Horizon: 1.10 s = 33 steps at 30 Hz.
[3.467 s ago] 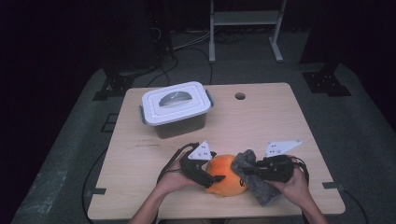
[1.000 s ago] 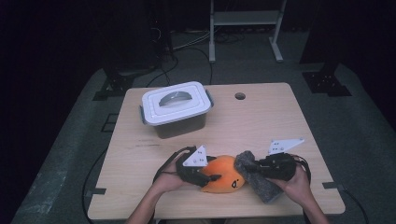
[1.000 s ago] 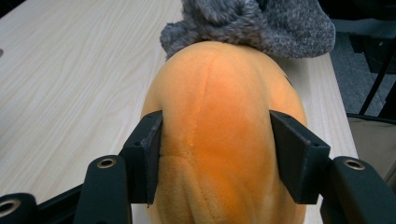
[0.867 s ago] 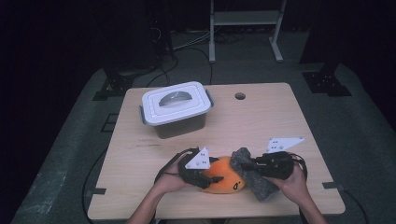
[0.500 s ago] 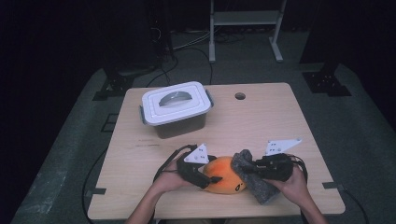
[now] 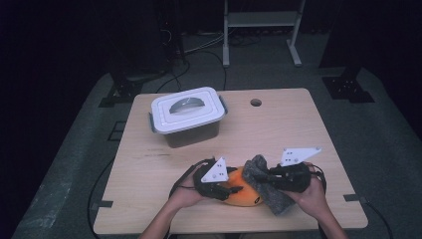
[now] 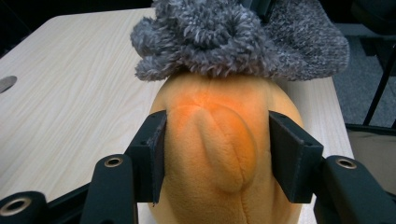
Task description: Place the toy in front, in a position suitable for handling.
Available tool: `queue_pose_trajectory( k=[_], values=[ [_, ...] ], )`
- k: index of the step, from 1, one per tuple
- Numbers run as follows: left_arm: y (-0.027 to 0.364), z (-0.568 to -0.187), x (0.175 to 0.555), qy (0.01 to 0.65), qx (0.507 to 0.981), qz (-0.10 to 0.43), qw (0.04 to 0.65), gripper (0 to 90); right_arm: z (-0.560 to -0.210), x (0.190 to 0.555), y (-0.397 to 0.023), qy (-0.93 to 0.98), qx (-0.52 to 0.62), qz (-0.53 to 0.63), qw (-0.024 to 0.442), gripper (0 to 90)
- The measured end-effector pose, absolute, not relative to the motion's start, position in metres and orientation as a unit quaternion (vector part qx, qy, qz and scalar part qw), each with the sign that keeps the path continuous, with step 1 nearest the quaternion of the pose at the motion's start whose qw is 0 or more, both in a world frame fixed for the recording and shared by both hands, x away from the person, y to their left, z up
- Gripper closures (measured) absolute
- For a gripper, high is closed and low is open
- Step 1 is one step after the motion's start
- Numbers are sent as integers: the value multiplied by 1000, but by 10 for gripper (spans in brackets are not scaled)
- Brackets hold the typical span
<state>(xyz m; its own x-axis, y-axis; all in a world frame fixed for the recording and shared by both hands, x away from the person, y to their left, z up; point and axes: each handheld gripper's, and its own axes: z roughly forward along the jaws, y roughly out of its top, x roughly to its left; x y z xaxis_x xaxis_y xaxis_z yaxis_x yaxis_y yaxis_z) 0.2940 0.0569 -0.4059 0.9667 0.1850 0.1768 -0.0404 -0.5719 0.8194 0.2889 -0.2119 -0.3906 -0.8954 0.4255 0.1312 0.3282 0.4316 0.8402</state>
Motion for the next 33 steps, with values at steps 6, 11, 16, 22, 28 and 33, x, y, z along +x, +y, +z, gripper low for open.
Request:
queue_pose_trajectory(
  k=[6, 11, 16, 22, 28, 33],
  values=[
    [45, -404, 286, 27, 874, 124, 468, 410, -374, 280, -202, 839, 202, 501, 65, 786],
    [44, -404, 284, 21, 877, 125, 464, 400, -372, 275, -189, 848, 185, 491, 69, 786],
    [53, -407, 290, 23, 882, 114, 456, 409, -384, 283, -200, 846, 206, 489, 54, 786],
    [68, -408, 299, 43, 888, 86, 449, 373, -397, 289, -210, 845, 228, 482, 43, 785],
    [56, -400, 296, 39, 886, 103, 451, 198, -393, 284, -193, 847, 204, 488, 45, 785],
    [60, -407, 297, 45, 891, 109, 439, 371, -395, 286, -195, 847, 209, 486, 47, 784]
  ],
)
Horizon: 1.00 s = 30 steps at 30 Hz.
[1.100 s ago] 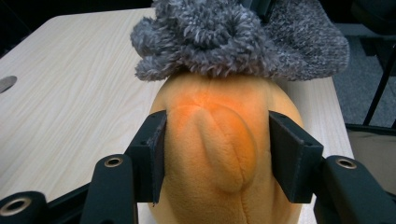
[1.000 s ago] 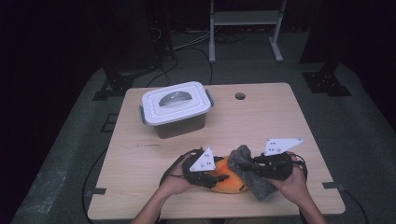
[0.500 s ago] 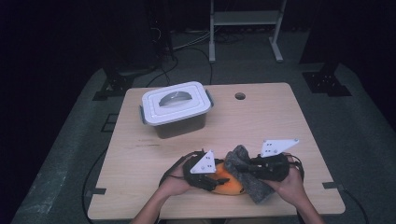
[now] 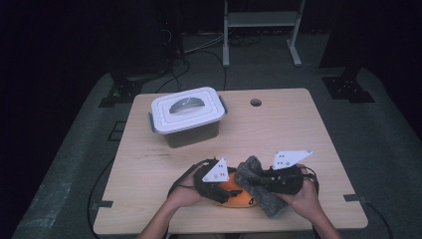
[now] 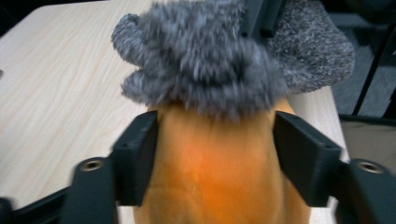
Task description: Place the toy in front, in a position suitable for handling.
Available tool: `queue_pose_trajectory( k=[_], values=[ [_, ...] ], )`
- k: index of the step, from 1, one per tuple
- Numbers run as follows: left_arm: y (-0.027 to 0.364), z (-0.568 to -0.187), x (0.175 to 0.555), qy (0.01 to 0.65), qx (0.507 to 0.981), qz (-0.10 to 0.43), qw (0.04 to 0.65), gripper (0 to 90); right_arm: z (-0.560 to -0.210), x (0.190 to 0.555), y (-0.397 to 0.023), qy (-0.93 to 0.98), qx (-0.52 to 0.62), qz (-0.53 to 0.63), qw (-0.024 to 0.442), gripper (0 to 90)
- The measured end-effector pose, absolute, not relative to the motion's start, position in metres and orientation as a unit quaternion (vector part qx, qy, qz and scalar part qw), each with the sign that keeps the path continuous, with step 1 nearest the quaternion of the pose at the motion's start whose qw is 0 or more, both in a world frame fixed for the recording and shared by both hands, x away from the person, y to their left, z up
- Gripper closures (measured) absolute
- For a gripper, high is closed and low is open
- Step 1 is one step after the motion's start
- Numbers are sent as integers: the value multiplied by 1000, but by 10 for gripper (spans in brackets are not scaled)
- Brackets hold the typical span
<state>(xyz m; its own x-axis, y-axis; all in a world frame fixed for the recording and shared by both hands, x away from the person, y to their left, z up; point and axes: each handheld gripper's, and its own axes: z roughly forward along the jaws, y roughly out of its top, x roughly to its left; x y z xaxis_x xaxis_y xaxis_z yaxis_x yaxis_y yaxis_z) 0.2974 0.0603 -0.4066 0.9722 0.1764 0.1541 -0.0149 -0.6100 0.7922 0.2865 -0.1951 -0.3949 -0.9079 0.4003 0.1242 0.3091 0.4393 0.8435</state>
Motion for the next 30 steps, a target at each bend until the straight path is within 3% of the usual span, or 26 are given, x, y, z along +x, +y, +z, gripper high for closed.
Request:
queue_pose_trajectory(
  k=[14, 19, 20, 24, 28, 30],
  values=[
    [78, -404, 305, 57, 898, 63, 433, 377, -411, 293, -217, 846, 242, 475, 25, 783],
    [68, -406, 309, 82, 903, 71, 415, 157, -410, 292, -213, 847, 237, 476, 28, 783],
    [67, -408, 309, 80, 901, 71, 420, 160, -409, 292, -212, 847, 237, 475, 28, 783],
    [67, -405, 304, 64, 887, 111, 444, 405, -405, 294, -215, 846, 245, 472, 42, 785],
    [63, -406, 299, 40, 868, 188, 457, 444, -396, 297, -220, 826, 252, 501, 54, 785],
    [60, -409, 300, 37, 873, 175, 454, 422, -394, 298, -218, 824, 252, 504, 60, 785]
  ],
)
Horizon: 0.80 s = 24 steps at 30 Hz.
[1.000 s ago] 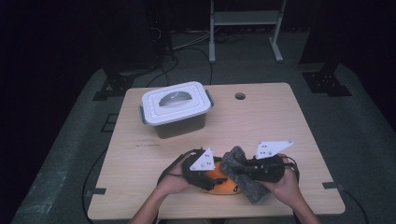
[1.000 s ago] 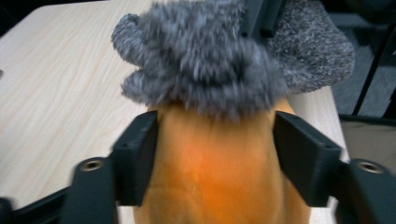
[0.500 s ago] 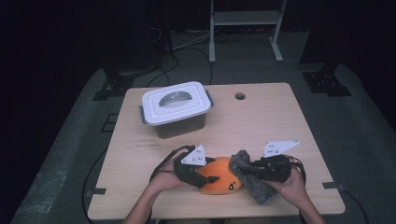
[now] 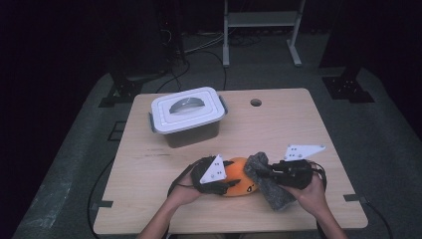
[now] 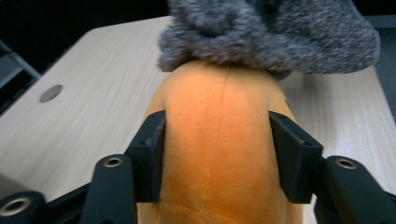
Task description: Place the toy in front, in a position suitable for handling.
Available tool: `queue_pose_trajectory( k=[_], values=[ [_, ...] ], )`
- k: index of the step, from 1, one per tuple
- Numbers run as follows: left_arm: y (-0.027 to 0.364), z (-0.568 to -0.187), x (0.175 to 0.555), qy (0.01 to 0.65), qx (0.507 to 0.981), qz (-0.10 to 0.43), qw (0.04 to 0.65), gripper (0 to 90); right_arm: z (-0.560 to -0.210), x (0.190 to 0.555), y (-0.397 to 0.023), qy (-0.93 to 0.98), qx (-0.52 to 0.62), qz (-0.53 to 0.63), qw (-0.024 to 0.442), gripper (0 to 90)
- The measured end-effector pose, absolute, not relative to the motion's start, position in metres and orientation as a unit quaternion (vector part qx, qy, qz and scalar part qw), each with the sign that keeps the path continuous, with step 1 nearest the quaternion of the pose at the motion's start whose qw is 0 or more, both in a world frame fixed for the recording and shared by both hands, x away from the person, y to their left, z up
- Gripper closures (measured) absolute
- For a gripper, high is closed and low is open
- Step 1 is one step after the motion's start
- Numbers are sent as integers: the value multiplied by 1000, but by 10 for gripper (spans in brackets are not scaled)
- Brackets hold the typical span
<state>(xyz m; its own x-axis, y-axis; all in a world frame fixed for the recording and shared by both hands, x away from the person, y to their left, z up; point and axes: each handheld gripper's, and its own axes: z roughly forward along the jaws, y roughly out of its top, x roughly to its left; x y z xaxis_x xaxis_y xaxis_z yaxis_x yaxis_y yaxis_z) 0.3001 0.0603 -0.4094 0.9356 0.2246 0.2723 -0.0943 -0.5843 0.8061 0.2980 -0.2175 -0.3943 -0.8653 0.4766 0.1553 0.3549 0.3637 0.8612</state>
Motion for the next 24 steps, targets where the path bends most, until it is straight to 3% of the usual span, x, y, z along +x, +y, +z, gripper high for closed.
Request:
queue_pose_trajectory(
  k=[2, 6, 7, 12, 24],
  values=[
    [60, -412, 300, 39, 875, 165, 454, 387, -398, 300, -214, 828, 254, 497, 57, 784],
    [60, -404, 303, 66, 876, 131, 459, 193, -403, 299, -210, 835, 244, 492, 36, 784],
    [59, -404, 303, 70, 876, 127, 460, 191, -403, 298, -207, 836, 238, 493, 33, 784],
    [61, -408, 303, 69, 880, 131, 452, 374, -400, 293, -202, 840, 227, 492, 43, 784],
    [63, -411, 303, 67, 880, 112, 457, 378, -406, 299, -228, 828, 266, 492, 37, 784]
  ],
)
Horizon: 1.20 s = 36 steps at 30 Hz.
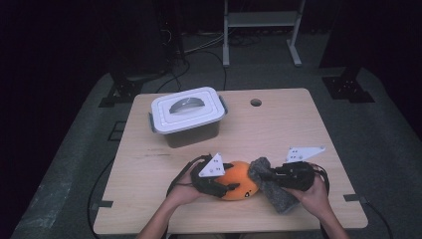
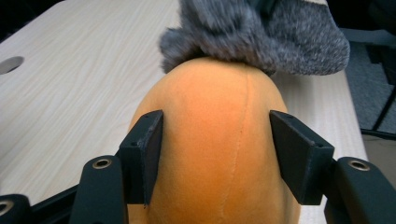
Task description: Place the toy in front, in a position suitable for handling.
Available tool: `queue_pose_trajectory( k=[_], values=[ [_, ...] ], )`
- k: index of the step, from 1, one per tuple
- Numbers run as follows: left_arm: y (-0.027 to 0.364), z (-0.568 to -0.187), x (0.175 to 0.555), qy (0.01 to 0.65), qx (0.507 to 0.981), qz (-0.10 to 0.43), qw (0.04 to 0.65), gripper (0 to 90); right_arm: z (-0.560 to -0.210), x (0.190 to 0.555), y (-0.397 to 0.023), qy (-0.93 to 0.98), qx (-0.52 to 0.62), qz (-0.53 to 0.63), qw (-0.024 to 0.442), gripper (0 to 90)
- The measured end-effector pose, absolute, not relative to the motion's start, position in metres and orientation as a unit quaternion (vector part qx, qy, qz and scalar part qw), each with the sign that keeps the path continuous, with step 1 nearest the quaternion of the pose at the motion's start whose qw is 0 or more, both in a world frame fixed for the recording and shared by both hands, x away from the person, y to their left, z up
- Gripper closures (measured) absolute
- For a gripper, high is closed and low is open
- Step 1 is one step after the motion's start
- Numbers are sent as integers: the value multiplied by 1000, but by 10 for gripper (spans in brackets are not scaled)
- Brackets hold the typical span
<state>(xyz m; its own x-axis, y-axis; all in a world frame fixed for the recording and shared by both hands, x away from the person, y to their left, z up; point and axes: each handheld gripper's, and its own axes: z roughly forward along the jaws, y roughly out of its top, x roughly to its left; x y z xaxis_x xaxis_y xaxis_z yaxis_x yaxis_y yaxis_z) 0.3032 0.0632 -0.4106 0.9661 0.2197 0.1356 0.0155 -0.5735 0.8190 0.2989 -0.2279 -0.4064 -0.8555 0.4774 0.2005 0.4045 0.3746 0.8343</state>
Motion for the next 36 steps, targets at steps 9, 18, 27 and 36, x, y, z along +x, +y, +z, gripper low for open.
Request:
queue_pose_trajectory(
  k=[9, 18, 27, 36],
  values=[
    [60, -410, 300, 60, 883, 115, 451, 375, -404, 298, -210, 829, 247, 501, 30, 784],
    [60, -410, 301, 71, 882, 110, 453, 364, -409, 299, -225, 829, 269, 490, 31, 784],
    [58, -401, 298, 62, 885, 92, 452, 229, -406, 298, -209, 832, 244, 497, 19, 783],
    [65, -405, 304, 83, 888, 75, 446, 309, -410, 300, -227, 837, 261, 481, 22, 782]
  ],
)
